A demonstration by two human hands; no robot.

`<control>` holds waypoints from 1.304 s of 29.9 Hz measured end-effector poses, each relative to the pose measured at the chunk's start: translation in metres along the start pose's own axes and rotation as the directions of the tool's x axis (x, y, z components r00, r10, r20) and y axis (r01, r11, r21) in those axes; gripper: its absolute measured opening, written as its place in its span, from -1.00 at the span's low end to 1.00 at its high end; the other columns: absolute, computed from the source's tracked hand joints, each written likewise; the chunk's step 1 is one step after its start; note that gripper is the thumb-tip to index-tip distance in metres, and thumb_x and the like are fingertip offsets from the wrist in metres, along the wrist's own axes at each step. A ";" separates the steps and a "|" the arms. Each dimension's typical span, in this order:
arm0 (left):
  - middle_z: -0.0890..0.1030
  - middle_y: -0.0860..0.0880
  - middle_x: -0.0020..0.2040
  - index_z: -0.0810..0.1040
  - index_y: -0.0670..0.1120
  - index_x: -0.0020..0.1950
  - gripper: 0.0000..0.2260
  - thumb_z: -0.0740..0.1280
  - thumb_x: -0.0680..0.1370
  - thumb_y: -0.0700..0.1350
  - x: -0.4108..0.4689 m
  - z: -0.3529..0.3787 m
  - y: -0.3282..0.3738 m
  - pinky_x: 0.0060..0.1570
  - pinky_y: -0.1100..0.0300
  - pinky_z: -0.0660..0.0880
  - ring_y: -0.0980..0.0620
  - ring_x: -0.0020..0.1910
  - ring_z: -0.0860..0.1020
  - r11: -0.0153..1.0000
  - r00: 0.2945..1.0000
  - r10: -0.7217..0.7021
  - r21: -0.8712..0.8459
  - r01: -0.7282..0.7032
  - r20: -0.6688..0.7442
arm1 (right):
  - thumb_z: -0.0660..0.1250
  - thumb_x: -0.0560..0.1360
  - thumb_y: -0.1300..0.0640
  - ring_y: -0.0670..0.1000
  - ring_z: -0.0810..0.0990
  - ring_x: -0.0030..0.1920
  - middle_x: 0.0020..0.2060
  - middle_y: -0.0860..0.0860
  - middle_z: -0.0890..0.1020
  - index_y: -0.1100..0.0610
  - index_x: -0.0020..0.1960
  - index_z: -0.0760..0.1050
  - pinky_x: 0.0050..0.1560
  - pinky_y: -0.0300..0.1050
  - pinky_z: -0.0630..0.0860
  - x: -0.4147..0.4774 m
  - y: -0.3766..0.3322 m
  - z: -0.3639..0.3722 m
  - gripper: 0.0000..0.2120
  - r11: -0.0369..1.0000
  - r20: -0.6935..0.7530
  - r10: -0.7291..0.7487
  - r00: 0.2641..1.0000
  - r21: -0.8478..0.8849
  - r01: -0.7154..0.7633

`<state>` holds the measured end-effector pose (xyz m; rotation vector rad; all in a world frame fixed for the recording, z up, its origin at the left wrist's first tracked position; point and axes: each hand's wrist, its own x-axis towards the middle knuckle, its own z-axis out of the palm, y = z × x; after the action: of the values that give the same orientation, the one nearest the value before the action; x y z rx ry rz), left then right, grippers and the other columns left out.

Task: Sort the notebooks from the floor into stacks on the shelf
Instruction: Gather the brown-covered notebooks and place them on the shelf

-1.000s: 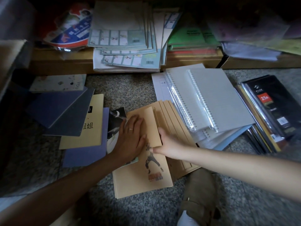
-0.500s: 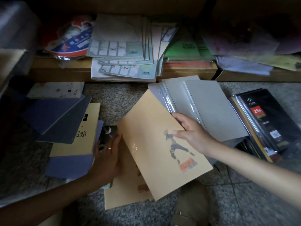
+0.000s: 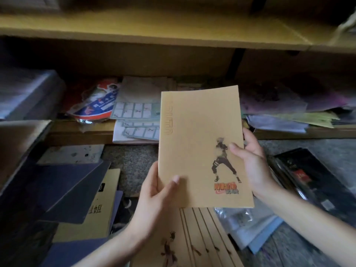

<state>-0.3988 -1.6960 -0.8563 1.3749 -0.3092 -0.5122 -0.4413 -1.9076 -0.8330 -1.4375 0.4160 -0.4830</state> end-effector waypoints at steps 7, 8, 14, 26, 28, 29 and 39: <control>0.64 0.03 0.01 0.51 0.09 0.14 -0.75 0.34 0.50 -0.16 0.013 -0.004 0.055 -0.09 0.06 0.61 0.02 -0.03 0.62 0.974 0.964 0.226 0.016 -0.226 -0.139 | 0.34 0.45 -0.01 -0.16 0.52 0.23 0.17 -0.13 0.60 0.03 0.42 0.31 0.27 -0.20 0.43 0.014 -0.025 0.006 -0.43 0.974 0.108 -0.044 0.993 -0.215 0.067; 0.64 0.00 0.00 0.51 0.07 0.14 -0.74 0.34 0.49 -0.17 0.019 -0.007 0.064 -0.15 0.14 0.61 0.02 -0.06 0.62 0.965 0.951 0.257 -0.004 -0.261 -0.170 | 0.35 0.45 0.00 -0.16 0.55 0.18 0.12 -0.13 0.63 0.01 0.39 0.34 0.19 -0.25 0.47 0.017 -0.033 0.009 -0.47 0.971 0.145 -0.047 0.988 -0.226 0.079; 0.67 -0.01 -0.07 0.55 -0.01 0.15 -0.72 0.33 0.45 -0.16 0.061 -0.034 0.114 -0.29 0.17 0.56 0.08 -0.19 0.62 0.951 0.929 0.226 -0.141 -0.276 -0.293 | 0.18 0.57 0.25 -0.15 0.47 -0.50 -0.17 0.10 0.65 -0.01 0.31 0.29 -0.59 -0.31 0.33 0.038 -0.077 0.052 -0.65 0.982 0.335 -0.024 0.942 -0.167 0.084; 0.43 -0.16 0.32 0.27 -0.04 0.38 -0.60 0.23 0.55 -0.08 0.106 -0.068 0.176 0.16 -0.01 0.52 -0.06 0.22 0.51 0.890 0.869 0.229 -0.267 -0.369 -0.439 | 0.23 0.55 0.31 -0.07 0.48 -0.31 -0.04 0.17 0.55 0.20 0.46 0.20 -0.42 -0.30 0.50 0.111 -0.129 0.155 -0.49 0.927 0.280 0.192 0.941 0.263 -0.267; 0.08 -0.06 0.51 0.17 0.07 0.48 -0.34 0.33 0.41 0.06 0.107 -0.069 0.165 0.41 -0.04 0.25 0.00 0.46 0.20 0.882 0.751 0.471 0.226 -0.414 -0.462 | 0.16 0.52 0.48 -0.01 0.52 -0.13 0.03 0.17 0.49 0.27 0.49 0.11 -0.11 -0.20 0.58 0.117 -0.133 0.160 -0.42 0.940 0.348 0.109 0.931 0.268 -0.210; -0.05 -0.02 0.53 0.19 0.10 0.47 -0.32 0.32 0.37 0.10 0.108 -0.071 0.158 0.46 -0.06 0.11 0.03 0.51 0.03 0.762 0.686 0.617 0.510 -0.399 -0.386 | 0.13 0.50 0.52 -0.01 0.52 -0.05 0.09 0.16 0.47 0.30 0.49 0.08 0.03 -0.16 0.56 0.119 -0.134 0.162 -0.40 0.961 0.358 0.074 0.931 0.223 -0.162; -0.01 0.14 0.55 -0.04 0.10 0.55 -0.28 -0.34 0.42 0.30 0.178 -0.084 0.150 0.40 -0.10 -0.34 0.14 0.51 -0.16 0.002 0.783 0.622 1.000 -0.027 0.020 | 0.18 0.56 0.27 -0.15 0.42 0.23 0.32 -0.09 0.40 -0.07 0.41 0.30 0.07 -0.45 0.38 0.144 -0.127 0.169 -0.52 0.833 0.364 -0.220 0.905 -0.413 0.369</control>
<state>-0.1803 -1.7002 -0.7397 2.6324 -0.6721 0.7229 -0.2375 -1.8548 -0.6889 -2.0413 0.0515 -0.4133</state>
